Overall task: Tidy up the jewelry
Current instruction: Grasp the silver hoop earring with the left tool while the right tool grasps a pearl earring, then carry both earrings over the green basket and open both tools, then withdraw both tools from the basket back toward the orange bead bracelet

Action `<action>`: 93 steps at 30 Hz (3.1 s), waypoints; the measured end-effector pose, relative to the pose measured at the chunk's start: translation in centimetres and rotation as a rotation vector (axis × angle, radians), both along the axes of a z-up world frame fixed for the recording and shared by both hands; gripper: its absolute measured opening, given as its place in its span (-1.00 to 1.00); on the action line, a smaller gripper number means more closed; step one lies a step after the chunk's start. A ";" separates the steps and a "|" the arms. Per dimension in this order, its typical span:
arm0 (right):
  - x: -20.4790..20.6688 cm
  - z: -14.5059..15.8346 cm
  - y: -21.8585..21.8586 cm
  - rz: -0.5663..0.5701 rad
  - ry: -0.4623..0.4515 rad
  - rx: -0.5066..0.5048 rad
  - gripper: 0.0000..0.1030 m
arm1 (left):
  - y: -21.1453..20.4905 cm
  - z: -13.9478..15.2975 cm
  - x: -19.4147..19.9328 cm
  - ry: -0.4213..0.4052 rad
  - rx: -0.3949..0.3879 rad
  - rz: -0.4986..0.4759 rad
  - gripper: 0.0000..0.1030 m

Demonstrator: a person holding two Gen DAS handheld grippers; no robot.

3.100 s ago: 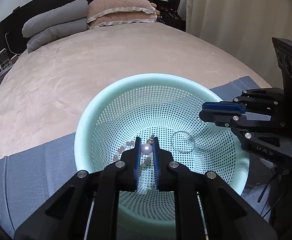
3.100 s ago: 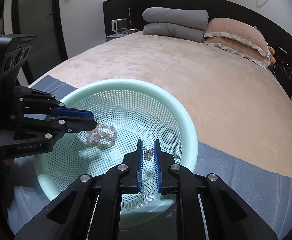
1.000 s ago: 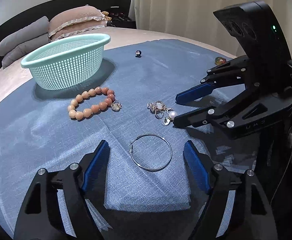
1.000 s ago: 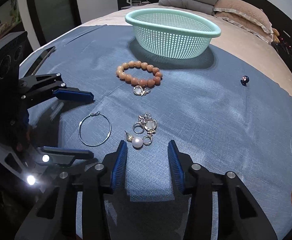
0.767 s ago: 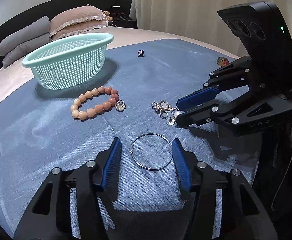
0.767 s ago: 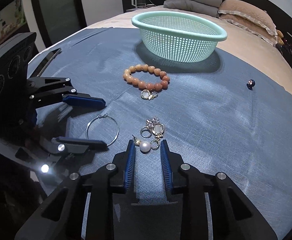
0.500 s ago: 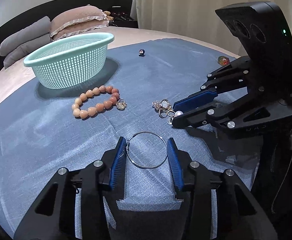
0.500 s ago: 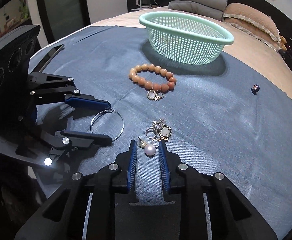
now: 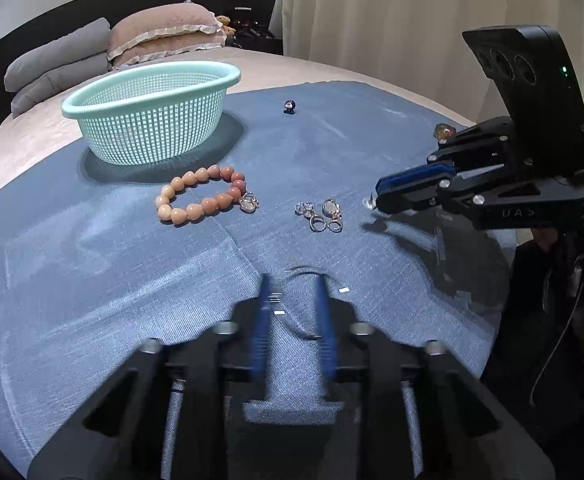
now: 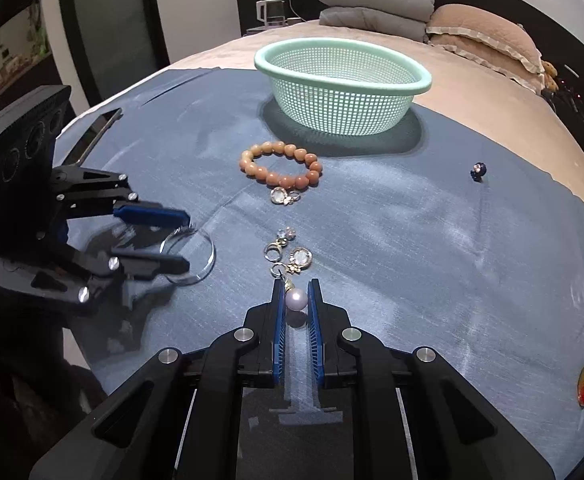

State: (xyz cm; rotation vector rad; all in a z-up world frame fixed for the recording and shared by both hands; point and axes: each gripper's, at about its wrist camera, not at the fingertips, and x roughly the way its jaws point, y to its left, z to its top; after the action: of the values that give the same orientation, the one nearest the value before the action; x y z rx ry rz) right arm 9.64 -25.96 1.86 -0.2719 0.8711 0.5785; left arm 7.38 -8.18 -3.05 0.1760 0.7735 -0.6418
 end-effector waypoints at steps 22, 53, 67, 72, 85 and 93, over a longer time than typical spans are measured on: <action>0.8 1.5 -2.1 -0.029 -0.022 0.059 -0.79 | -2.7 0.1 -2.3 -0.010 0.038 -0.104 0.40; 8.0 10.4 -0.3 -0.022 -0.220 0.139 -0.79 | 4.8 13.0 7.2 -0.262 0.010 0.094 -0.15; 19.1 8.5 4.6 0.000 -0.159 0.102 -0.79 | 5.3 12.5 18.5 -0.199 0.061 0.123 -0.15; 21.7 5.4 7.1 0.010 -0.117 0.025 -0.79 | 4.3 10.5 22.0 -0.145 0.132 0.112 -0.15; 22.5 5.2 5.3 -0.084 -0.152 0.037 -0.46 | 4.4 9.6 23.6 -0.164 0.173 0.157 0.50; 19.0 8.0 2.3 -0.197 -0.266 0.092 0.75 | 6.9 11.8 19.8 -0.240 0.120 0.198 0.89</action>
State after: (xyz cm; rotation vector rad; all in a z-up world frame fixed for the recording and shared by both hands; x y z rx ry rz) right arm 28.65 -23.69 9.86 -0.1719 0.6041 0.3875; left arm 27.16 -1.31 8.74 0.2768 0.5883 -0.3783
